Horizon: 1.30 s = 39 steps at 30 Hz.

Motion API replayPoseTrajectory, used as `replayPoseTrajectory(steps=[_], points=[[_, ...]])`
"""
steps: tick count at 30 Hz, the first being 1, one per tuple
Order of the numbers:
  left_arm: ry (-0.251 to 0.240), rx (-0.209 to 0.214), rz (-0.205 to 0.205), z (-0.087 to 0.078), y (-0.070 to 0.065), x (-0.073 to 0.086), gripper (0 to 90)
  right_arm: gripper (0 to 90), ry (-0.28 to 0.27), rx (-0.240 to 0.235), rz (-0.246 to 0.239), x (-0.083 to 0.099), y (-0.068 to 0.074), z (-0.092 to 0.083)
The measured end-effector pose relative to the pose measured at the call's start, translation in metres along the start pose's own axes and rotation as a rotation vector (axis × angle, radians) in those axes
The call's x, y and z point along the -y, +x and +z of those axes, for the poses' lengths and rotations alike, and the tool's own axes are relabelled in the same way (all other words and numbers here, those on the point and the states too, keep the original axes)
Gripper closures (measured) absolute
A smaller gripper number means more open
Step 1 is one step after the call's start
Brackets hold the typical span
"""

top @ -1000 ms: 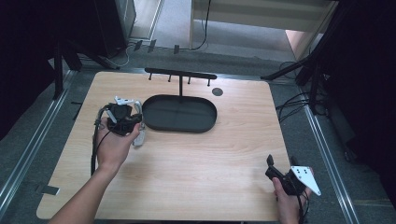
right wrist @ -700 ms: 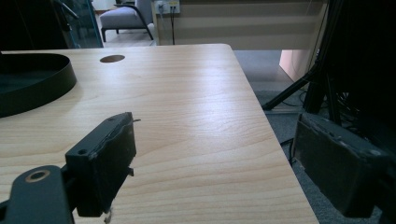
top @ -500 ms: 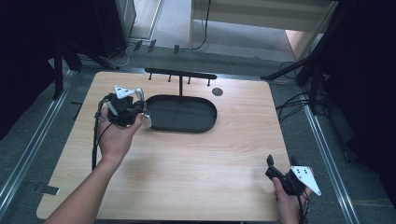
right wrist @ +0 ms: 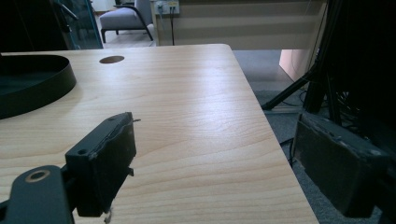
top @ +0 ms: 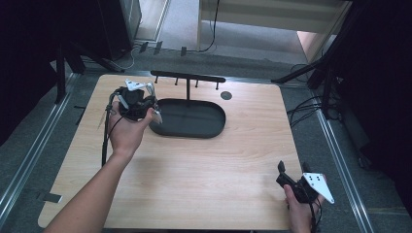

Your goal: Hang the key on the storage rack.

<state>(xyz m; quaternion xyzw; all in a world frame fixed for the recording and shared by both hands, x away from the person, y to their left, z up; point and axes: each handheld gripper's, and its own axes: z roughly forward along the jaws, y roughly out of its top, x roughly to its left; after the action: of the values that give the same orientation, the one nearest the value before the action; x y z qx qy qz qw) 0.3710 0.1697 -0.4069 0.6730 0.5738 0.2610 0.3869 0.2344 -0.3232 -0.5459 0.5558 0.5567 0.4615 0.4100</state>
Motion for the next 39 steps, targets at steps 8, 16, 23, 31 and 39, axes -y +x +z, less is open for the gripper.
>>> replayPoseTrajectory(steps=[8,16,23,31,39], points=[[0.013,0.005,-0.024,0.019,0.004,-0.007,88.2,12.9,-0.001,0.004,0.005,0.000,0.000,0.000],[0.031,0.011,-0.027,0.030,0.006,-0.010,88.2,12.9,-0.003,0.004,0.005,0.000,-0.001,0.000],[0.062,0.007,-0.022,0.040,0.004,-0.016,88.1,12.9,-0.001,0.005,0.008,0.000,0.000,-0.001],[0.070,0.000,-0.043,0.044,0.003,-0.018,88.1,13.0,-0.003,0.003,0.009,0.000,-0.001,0.000],[0.070,-0.040,-0.069,0.040,0.008,-0.017,88.1,13.0,-0.003,0.002,0.005,0.000,-0.001,0.000]])
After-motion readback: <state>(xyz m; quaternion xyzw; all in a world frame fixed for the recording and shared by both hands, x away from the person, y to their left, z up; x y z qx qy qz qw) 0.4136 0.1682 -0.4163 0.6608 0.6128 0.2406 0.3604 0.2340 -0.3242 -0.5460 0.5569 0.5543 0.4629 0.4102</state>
